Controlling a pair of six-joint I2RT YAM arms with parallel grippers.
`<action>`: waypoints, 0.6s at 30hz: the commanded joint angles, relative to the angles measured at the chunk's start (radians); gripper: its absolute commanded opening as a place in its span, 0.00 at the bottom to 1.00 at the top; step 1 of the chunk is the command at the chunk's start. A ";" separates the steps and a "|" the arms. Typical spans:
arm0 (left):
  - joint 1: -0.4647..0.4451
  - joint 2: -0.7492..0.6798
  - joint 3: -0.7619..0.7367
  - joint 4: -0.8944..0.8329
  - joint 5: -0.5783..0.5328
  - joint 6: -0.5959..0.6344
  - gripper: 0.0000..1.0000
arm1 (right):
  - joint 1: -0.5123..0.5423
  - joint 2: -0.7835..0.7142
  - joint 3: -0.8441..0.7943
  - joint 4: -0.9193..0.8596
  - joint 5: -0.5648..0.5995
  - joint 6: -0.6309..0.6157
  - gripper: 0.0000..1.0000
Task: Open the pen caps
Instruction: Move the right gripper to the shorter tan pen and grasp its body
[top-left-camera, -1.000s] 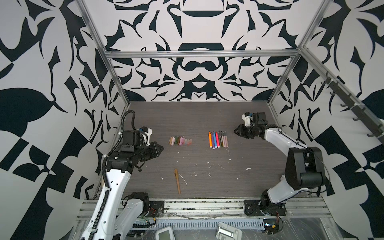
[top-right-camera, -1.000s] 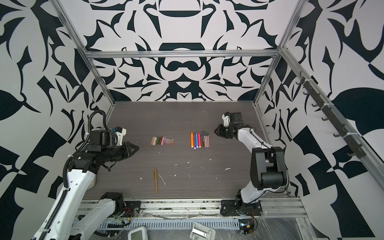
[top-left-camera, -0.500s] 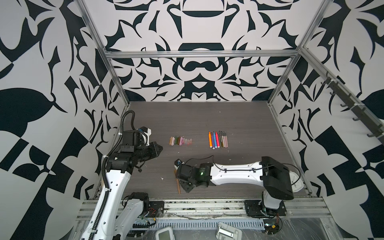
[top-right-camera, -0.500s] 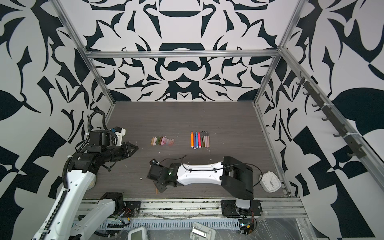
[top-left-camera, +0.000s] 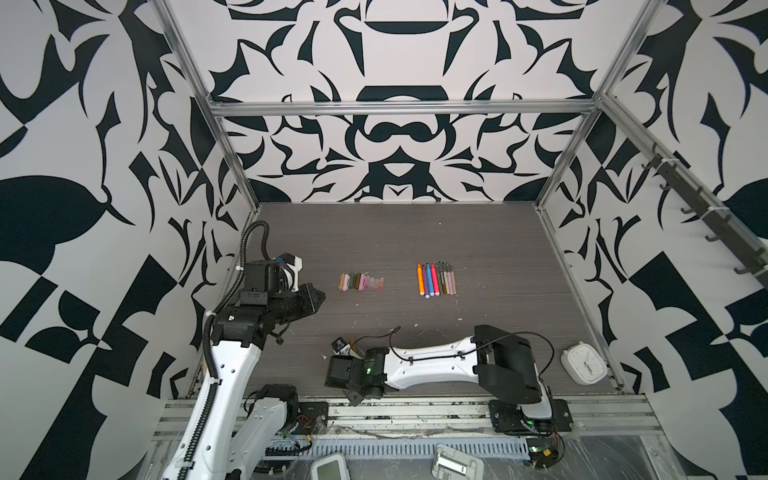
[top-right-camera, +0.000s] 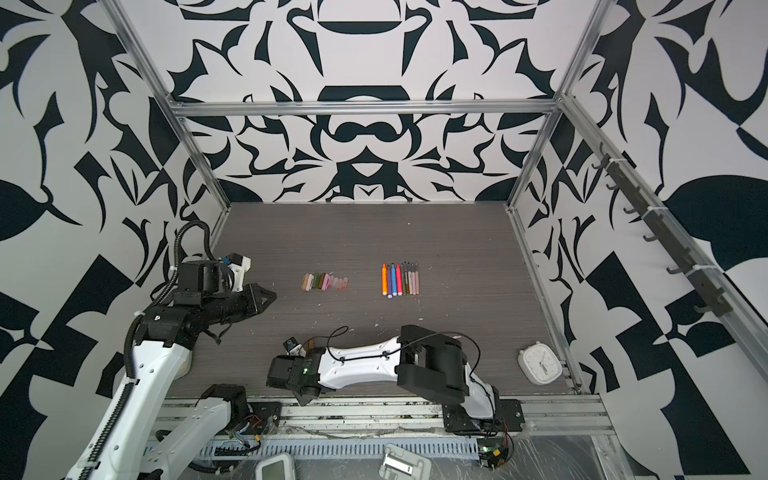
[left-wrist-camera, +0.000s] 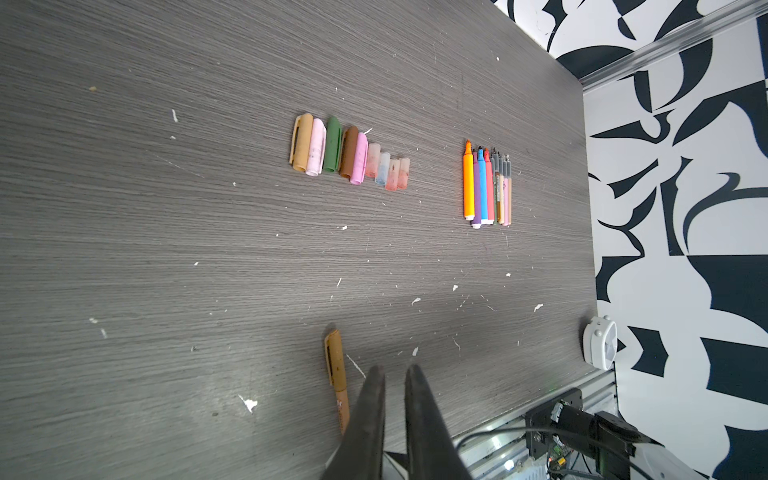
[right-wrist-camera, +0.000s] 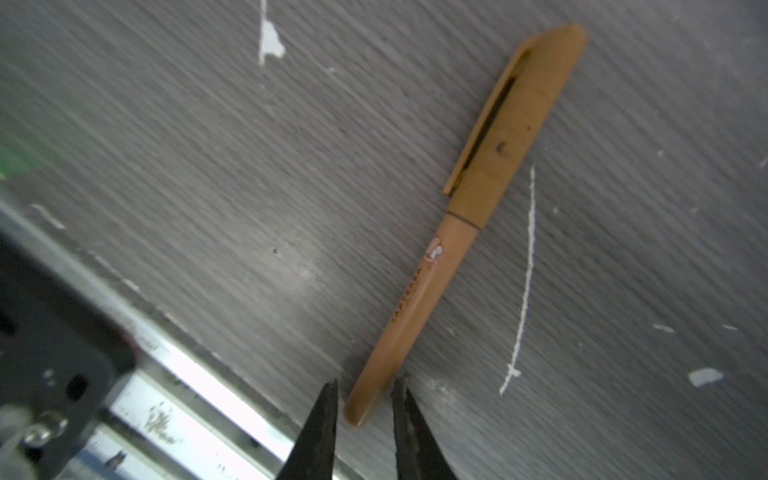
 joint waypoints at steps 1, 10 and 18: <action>-0.002 -0.008 -0.013 -0.011 0.002 -0.003 0.14 | -0.015 -0.007 0.028 -0.035 -0.007 0.042 0.24; -0.002 -0.002 -0.014 -0.012 -0.002 -0.004 0.14 | -0.102 -0.124 -0.183 0.076 -0.048 0.112 0.15; -0.002 0.006 -0.012 -0.012 -0.026 -0.010 0.14 | -0.184 -0.382 -0.391 0.023 0.066 0.019 0.12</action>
